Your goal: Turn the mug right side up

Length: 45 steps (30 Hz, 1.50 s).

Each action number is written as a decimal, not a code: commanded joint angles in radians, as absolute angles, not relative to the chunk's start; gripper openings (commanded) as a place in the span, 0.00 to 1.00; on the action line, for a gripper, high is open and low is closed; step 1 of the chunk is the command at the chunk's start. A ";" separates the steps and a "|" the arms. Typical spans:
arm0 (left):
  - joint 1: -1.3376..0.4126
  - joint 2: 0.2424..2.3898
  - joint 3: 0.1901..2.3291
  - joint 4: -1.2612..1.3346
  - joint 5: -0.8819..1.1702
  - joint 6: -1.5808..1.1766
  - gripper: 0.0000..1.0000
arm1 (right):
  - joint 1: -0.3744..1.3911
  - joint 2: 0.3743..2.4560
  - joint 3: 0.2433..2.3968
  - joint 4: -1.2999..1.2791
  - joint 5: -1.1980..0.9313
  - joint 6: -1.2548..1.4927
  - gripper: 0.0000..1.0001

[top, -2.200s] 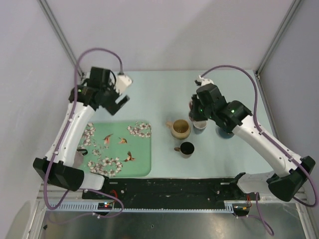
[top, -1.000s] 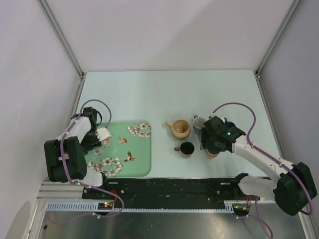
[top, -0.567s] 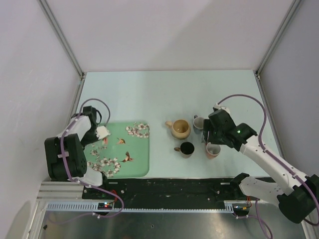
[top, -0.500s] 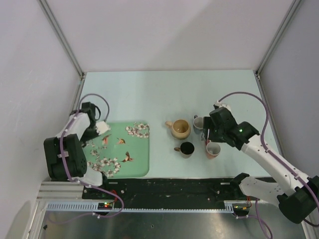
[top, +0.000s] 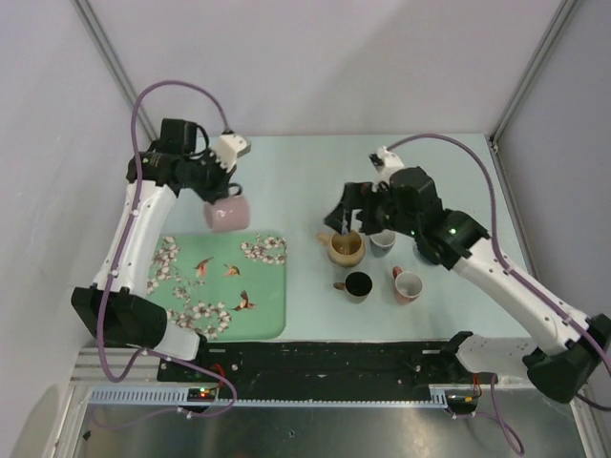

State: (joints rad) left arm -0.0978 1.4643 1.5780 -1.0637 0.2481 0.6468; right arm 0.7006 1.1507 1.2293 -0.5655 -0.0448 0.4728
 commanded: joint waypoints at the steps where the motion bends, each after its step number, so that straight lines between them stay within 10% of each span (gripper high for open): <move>1: -0.206 1.435 1.763 -1.098 0.616 0.417 0.00 | 0.735 1.238 1.294 -0.182 -0.352 0.537 0.99; 11: -0.313 1.439 1.928 -1.098 0.885 0.281 0.00 | 0.775 1.442 1.465 -0.026 -0.534 0.642 0.88; 16: -0.337 1.449 1.962 -1.091 0.900 0.260 0.00 | 0.793 1.508 1.485 0.036 -0.603 0.697 0.31; 18: -0.335 1.452 1.982 -1.083 0.855 0.237 0.31 | 0.781 1.500 1.478 -0.011 -0.586 0.689 0.08; 19: -0.333 1.452 1.990 -1.081 0.811 0.229 0.65 | 0.768 1.489 1.472 -0.036 -0.559 0.672 0.04; 23: -0.322 1.446 1.999 -1.080 0.595 0.219 0.97 | 0.709 1.407 1.453 -0.193 -0.406 0.569 0.00; 36: -0.319 1.413 1.531 -1.075 -0.329 0.599 1.00 | 0.146 1.304 1.383 -0.677 0.186 0.245 0.00; 45: -0.286 1.451 1.227 -0.953 -0.287 0.513 1.00 | -0.262 1.426 1.217 -0.629 0.045 0.249 0.00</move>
State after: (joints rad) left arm -0.3012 1.4963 1.2167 -1.0409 -0.2821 0.5488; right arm -0.1917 1.3914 1.2572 -0.6678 0.0944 0.2680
